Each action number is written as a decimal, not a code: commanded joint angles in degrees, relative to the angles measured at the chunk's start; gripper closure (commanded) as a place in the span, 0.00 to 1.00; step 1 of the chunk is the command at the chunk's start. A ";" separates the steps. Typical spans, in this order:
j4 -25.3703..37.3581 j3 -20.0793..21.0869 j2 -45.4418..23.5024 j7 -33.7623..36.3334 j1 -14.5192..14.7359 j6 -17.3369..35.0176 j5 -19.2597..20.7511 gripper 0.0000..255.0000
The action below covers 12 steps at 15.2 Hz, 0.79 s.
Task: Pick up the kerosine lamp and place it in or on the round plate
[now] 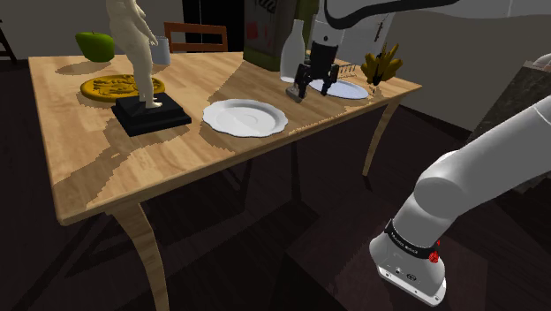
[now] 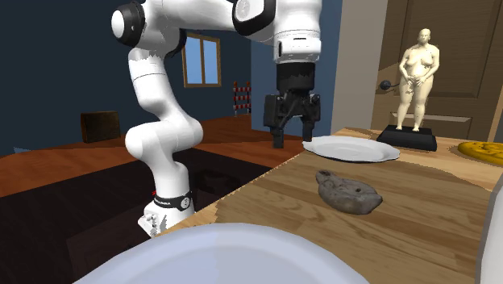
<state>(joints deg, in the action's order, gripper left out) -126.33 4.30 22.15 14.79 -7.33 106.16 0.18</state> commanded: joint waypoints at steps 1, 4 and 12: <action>4.07 -0.36 -4.87 2.47 -1.24 0.57 0.15 0.00; 9.66 -0.92 -11.37 6.20 -2.68 1.14 0.23 0.00; 13.83 -1.95 -18.95 10.21 -4.07 4.20 0.18 0.00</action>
<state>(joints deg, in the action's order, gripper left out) -112.07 2.39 3.42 24.98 -11.36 109.69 0.35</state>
